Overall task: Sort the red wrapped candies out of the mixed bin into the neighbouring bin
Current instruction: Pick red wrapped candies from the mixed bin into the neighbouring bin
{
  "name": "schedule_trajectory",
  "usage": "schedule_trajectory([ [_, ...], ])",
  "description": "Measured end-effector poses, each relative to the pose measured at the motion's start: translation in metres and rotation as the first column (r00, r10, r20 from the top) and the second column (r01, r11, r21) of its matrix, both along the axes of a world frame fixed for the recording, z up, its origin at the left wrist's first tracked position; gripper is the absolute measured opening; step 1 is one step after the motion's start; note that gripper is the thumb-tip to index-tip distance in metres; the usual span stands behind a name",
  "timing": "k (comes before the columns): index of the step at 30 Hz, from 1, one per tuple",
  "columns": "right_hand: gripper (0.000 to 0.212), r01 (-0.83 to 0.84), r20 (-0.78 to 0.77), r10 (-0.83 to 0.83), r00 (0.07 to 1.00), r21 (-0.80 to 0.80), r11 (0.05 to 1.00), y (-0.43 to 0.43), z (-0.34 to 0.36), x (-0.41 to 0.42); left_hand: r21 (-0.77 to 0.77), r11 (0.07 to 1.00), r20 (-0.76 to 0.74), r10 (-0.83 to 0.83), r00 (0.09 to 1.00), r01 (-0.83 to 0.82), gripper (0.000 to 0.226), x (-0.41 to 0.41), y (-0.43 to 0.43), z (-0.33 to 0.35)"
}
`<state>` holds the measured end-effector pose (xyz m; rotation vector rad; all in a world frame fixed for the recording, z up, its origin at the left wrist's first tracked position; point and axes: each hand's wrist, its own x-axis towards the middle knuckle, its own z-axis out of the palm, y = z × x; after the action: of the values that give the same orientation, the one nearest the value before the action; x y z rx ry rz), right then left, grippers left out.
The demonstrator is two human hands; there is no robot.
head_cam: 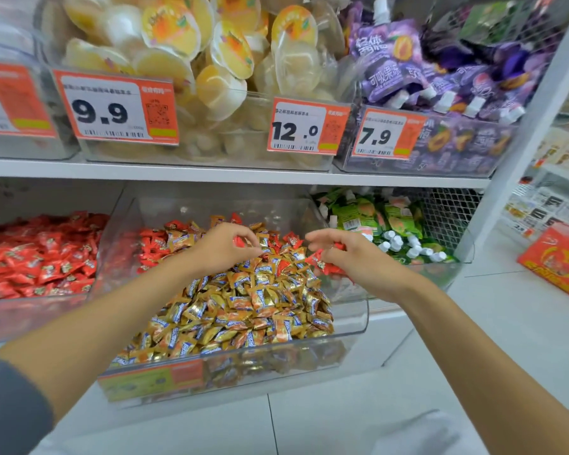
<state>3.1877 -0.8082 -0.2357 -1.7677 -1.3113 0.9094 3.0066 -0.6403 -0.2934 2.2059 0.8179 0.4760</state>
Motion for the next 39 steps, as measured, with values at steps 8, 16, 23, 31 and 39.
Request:
schedule_trajectory([
  [8,0.026,0.045,-0.065,-0.041,0.997,0.058,0.997,0.006,-0.010,0.001,0.206,0.968,-0.394,-0.050,0.918,0.141,0.042,0.060,-0.004,-0.013],
  [16,0.008,0.069,-0.134,-0.054,0.990,0.117,0.991,0.010,-0.015,0.002,0.012,1.000,-0.146,-0.005,0.989,0.007,0.010,0.036,0.019,0.005],
  [23,0.017,0.131,0.024,-0.131,0.991,0.002,0.991,0.041,-0.026,-0.005,-0.224,0.963,0.093,0.173,0.981,-0.149,0.006,-0.006,0.036,0.024],
  [31,0.039,0.149,0.341,-0.131,0.931,-0.026,0.989,0.122,-0.067,-0.027,-0.295,0.911,0.124,0.336,0.934,-0.289,0.033,-0.027,0.044,0.022],
  [39,0.019,-0.439,0.071,0.466,0.882,-0.235,0.867,0.075,-0.033,-0.049,-0.175,0.941,0.115,0.312,0.943,-0.290,0.034,-0.035,0.049,0.023],
])
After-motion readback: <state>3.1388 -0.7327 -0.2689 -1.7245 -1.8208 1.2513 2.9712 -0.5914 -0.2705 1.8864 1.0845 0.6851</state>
